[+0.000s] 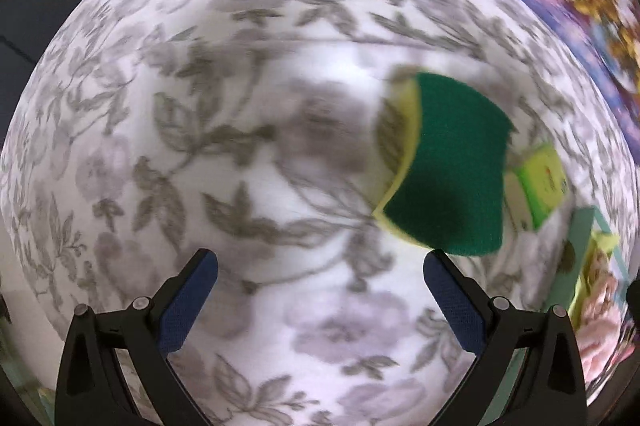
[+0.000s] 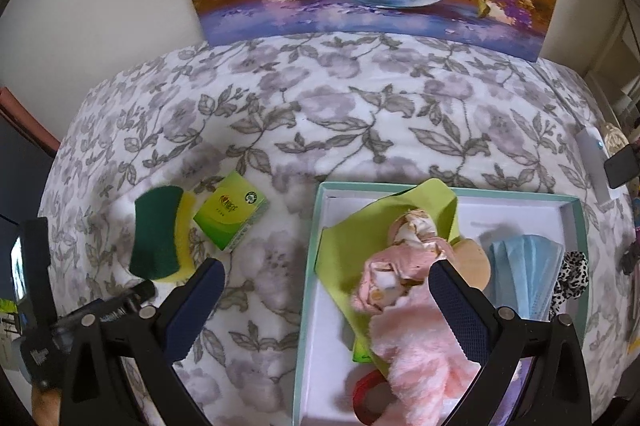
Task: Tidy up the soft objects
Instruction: 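Grasp the green-and-yellow sponge with the left gripper while the right grasps the green tissue pack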
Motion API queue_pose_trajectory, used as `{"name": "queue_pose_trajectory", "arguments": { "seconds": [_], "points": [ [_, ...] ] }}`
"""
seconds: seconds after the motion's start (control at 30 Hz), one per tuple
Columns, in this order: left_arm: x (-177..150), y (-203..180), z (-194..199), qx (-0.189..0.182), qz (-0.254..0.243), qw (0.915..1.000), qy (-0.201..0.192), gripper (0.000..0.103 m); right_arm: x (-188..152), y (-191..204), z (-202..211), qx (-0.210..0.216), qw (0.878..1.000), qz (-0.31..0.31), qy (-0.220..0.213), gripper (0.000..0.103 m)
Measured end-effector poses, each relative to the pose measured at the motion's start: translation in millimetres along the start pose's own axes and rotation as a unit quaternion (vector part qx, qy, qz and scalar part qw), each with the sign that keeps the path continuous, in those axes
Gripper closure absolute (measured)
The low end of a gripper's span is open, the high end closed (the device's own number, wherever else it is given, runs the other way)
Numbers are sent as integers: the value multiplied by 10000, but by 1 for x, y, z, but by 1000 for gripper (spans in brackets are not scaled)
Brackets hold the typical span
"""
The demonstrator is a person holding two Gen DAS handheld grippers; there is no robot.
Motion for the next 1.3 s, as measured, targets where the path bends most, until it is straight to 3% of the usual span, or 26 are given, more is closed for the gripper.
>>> {"name": "queue_pose_trajectory", "arguments": {
  "seconds": [0.3,0.43,0.6,0.77,1.0,1.3],
  "points": [
    [23,50,10,-254,568,9980,-92,1,0,15,-16,32,10000,49,80,0],
    [31,63,26,-553,618,9962,-278,1,1,27,-19,130,9999,103,13,0],
    [29,44,40,-705,245,9961,-461,1,1,37,-27,184,9998,67,19,0],
    [32,4,32,-974,-139,9946,-316,1,2,38,-32,145,9999,56,10,0],
    [40,-21,29,-1064,-643,9917,-334,1,3,37,-45,202,9997,-114,70,0],
    [49,-34,4,-1074,-709,9915,-186,1,5,34,-48,81,9999,-139,36,0]
  ]
}}
Point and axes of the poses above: each gripper's, at about its wrist camera, not at the fingertips, and z roughly against the way its jaws point, y to its left, x to its top, the point moved 7 cm from there along -z, roughly the way its jaws point, and after that the axes turned 7 degrees about y, right-handed, at the moved point
